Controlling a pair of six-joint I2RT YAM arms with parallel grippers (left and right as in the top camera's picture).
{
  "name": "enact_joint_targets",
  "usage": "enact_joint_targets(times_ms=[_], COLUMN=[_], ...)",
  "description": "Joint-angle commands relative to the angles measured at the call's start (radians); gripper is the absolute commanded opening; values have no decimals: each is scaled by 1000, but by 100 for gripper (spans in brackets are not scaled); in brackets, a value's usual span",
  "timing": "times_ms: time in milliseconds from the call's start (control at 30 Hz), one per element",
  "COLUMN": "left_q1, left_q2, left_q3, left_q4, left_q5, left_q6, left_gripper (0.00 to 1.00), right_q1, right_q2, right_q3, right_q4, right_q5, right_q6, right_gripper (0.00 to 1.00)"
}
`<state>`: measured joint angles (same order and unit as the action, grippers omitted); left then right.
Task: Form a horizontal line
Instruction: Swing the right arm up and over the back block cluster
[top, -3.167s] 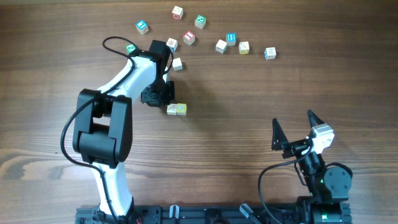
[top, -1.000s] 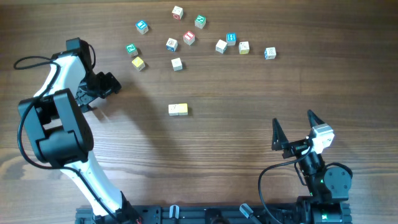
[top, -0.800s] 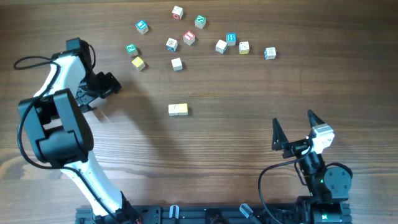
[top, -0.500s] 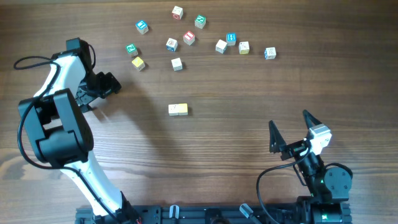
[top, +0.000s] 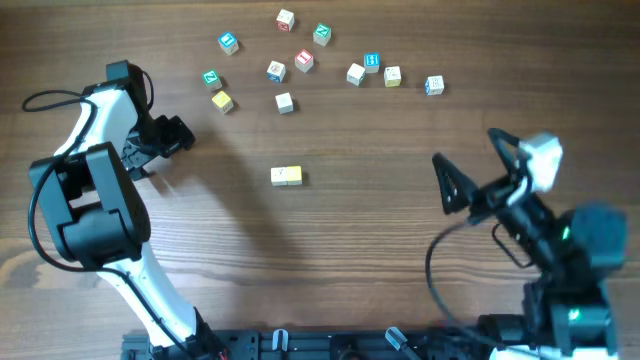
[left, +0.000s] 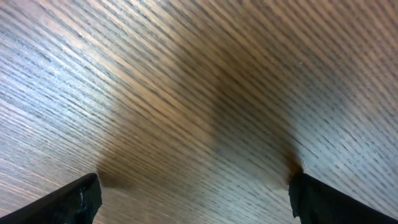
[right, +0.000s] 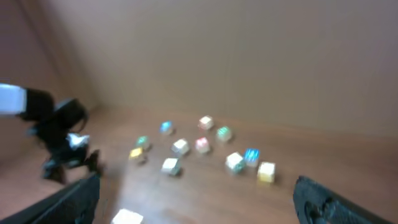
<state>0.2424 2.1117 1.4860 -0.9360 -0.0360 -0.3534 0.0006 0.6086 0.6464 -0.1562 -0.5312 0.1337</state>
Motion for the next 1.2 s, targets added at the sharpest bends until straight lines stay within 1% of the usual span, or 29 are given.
enact_joint_targets(times_ms=[0, 67, 100, 167, 233, 267, 300, 433, 533, 600, 800, 933, 1000, 1100, 1167], left_q1=[2, 2, 2, 2, 2, 2, 2, 2, 2, 2, 2, 2, 2, 2, 2], left_q2=[18, 18, 18, 18, 18, 18, 18, 18, 18, 18, 18, 18, 18, 18, 18], left_q3=[12, 12, 12, 12, 12, 12, 12, 12, 12, 12, 12, 12, 12, 12, 12], left_q4=[2, 2, 2, 2, 2, 2, 2, 2, 2, 2, 2, 2, 2, 2, 2], left_q5=[4, 4, 3, 4, 3, 4, 4, 4, 4, 4, 4, 4, 4, 4, 4], left_q6=[1, 1, 1, 1, 1, 1, 1, 1, 1, 1, 1, 1, 1, 1, 1], left_gripper=[100, 100, 100, 100, 100, 100, 100, 100, 100, 100, 100, 100, 100, 100, 100], right_q1=[4, 4, 4, 3, 1, 1, 1, 1, 1, 1, 1, 2, 2, 11, 28], right_q2=[216, 379, 480, 636, 747, 843, 891, 1030, 1092, 1120, 1127, 1129, 1137, 1192, 1250], right_q3=[315, 579, 750, 1014, 1184, 1317, 1370, 1391, 1391, 1390, 1376, 1374, 1374, 1374, 1374], right_q4=[-200, -425, -547, -734, -862, -973, -1021, -1115, -1116, -1103, -1075, -1074, -1085, -1086, -1078], right_q5=[-127, -125, -125, -115, -113, -108, -87, -34, -35, -34, -14, 108, 131, 235, 251], right_q6=[8, -5, -23, -67, -91, -112, -111, -110, -98, -32, -26, 0, 0, 27, 26], right_gripper=[100, 100, 100, 100, 100, 100, 99, 100, 100, 100, 100, 100, 100, 97, 95])
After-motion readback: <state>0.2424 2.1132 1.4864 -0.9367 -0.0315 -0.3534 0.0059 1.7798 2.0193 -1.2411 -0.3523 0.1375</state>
